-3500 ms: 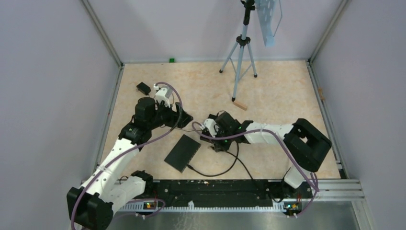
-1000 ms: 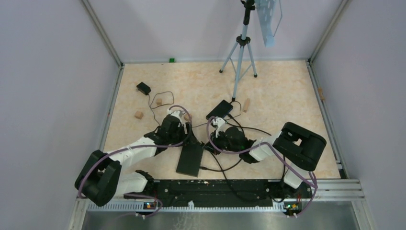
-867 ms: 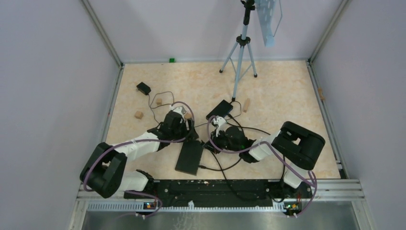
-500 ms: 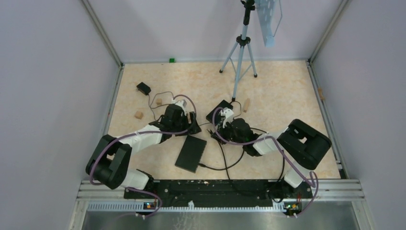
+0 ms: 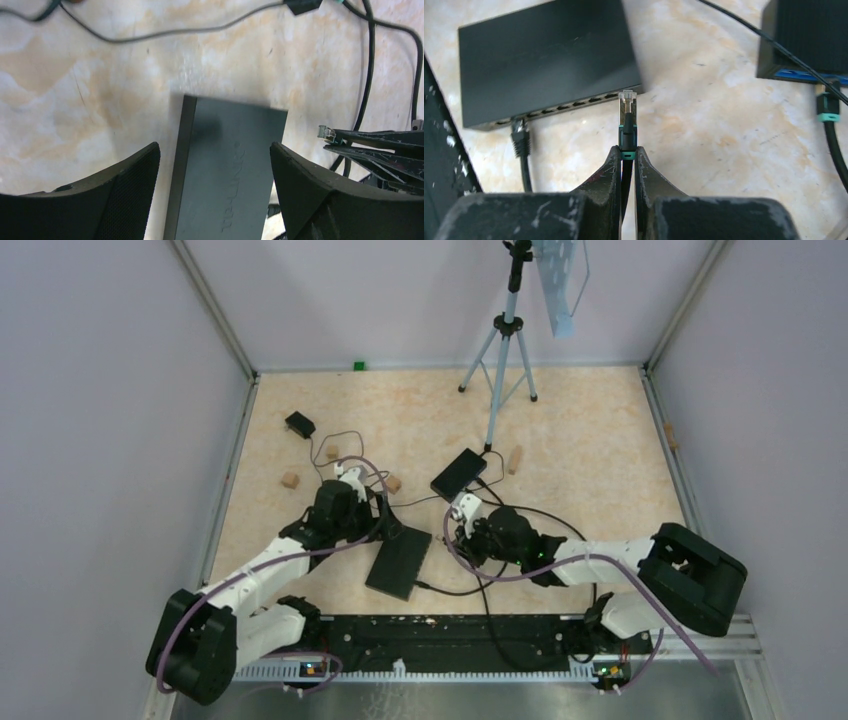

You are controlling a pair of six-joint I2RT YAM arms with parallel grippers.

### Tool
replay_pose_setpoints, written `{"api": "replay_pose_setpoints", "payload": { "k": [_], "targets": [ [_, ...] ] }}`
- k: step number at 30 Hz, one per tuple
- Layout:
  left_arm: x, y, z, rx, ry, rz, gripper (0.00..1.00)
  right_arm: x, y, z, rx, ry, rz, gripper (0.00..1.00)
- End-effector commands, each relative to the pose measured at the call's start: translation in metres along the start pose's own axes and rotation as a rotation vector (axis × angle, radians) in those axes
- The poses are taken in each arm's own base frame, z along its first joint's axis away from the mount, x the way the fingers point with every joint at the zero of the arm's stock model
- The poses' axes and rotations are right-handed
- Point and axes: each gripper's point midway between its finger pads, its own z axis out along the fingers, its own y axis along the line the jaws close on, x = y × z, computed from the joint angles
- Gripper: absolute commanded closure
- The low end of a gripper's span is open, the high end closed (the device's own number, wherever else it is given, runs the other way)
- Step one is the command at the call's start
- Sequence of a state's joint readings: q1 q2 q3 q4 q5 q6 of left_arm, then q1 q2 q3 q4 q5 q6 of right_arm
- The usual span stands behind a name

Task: Insert the plug into the switch port
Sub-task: Insert the connector into the switch port.

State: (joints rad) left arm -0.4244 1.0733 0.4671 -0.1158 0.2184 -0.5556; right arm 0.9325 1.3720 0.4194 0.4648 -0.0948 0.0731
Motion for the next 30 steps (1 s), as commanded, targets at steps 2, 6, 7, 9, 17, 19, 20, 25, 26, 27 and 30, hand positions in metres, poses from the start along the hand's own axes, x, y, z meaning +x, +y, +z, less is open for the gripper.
{"api": "replay_pose_setpoints", "payload": {
  "k": [2,6,7,9,17,19,20,25,26,27,30],
  "targets": [
    [0.015,-0.008,-0.009,0.078,0.004,-0.022,0.15,0.001,0.024,-0.004,-0.08,0.052,-0.148,1.0],
    [0.025,-0.009,-0.011,0.106,0.03,-0.027,0.17,0.017,0.03,-0.002,-0.096,0.114,-0.161,1.0],
    [0.028,-0.01,-0.011,0.112,0.037,-0.029,0.18,0.022,0.031,-0.002,-0.099,0.133,-0.168,1.0],
    [0.032,-0.01,-0.01,0.119,0.05,-0.029,0.19,0.03,0.034,-0.001,-0.09,0.16,-0.198,1.0],
    [0.042,-0.002,-0.006,0.109,0.078,-0.017,0.22,0.044,0.039,0.004,-0.029,0.182,-0.244,1.0],
    [0.045,-0.001,-0.005,0.106,0.084,-0.015,0.23,0.042,0.041,0.006,-0.017,0.174,-0.256,1.0],
    [0.046,0.001,-0.005,0.104,0.087,-0.017,0.23,0.041,0.042,0.007,-0.013,0.171,-0.262,1.0],
    [0.05,0.002,-0.004,0.113,0.085,-0.018,0.23,0.035,0.04,0.013,0.026,0.145,-0.257,1.0],
    [0.051,0.002,-0.004,0.117,0.085,-0.019,0.23,0.034,0.04,0.014,0.033,0.144,-0.255,1.0],
    [0.051,0.001,-0.003,0.12,0.087,-0.018,0.23,0.034,0.039,0.015,0.038,0.143,-0.252,1.0],
    [0.055,0.002,-0.002,0.128,0.102,-0.018,0.24,0.033,0.041,0.02,0.037,0.148,-0.247,1.0]
  ]
}}
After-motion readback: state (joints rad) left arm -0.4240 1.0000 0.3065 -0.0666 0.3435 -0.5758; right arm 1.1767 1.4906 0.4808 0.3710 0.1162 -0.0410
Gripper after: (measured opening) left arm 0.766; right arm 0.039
